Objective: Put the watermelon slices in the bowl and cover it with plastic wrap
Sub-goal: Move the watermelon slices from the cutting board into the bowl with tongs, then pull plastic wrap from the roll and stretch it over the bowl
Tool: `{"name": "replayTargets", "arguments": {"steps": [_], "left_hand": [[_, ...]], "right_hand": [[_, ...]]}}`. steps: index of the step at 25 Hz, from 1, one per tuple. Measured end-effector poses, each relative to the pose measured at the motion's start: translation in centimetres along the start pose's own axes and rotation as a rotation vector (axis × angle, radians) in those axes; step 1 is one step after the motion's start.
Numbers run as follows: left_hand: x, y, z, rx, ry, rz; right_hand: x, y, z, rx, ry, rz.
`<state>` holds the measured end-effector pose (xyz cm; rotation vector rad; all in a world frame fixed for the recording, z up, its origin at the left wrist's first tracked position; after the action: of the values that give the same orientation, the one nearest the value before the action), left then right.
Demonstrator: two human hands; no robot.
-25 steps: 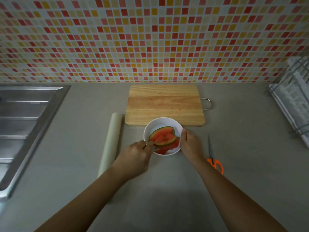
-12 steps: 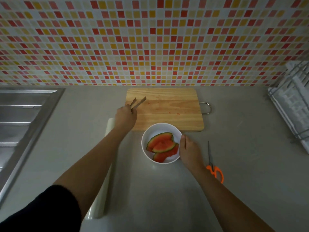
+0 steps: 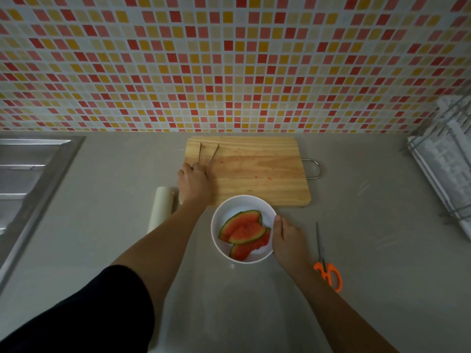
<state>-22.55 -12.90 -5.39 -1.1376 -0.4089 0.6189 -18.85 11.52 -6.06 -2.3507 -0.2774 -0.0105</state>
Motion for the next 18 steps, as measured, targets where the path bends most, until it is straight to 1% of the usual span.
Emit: {"name": "replayTargets", "arguments": {"steps": [4,6,8,10,13,18], "left_hand": [[0.0,-0.1,-0.1,-0.006,-0.006,-0.046],[0.7,-1.2,0.2,0.052,-0.009,0.018],[2.3,-2.3,0.2,0.181,0.046,0.066],[5.0,-2.6,-0.2,0.245,0.098,-0.015],[9.2,-2.5,-0.7,0.28,0.111,-0.15],[12.8,-3.1,-1.3,0.244,0.123,-0.195]], "right_hand": [[0.0,0.0,0.0,-0.008,0.004,0.014],[0.0,0.0,-0.1,-0.003,0.013,0.01],[0.0,0.0,0.0,-0.004,0.024,0.014],[0.0,-0.1,0.0,-0.001,0.027,0.009],[-0.1,-0.4,-0.4,0.01,0.017,-0.017],[1.9,-0.9,-0.3,0.054,-0.006,-0.015]]}}
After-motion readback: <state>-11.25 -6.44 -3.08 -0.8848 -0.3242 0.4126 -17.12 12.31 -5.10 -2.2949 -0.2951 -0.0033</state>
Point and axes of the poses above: each hand's wrist, its own x-axis away from the middle knuckle, its own y-axis out of the palm, z = x × y, the point moved 2 cm from there along -x, towards the middle knuckle
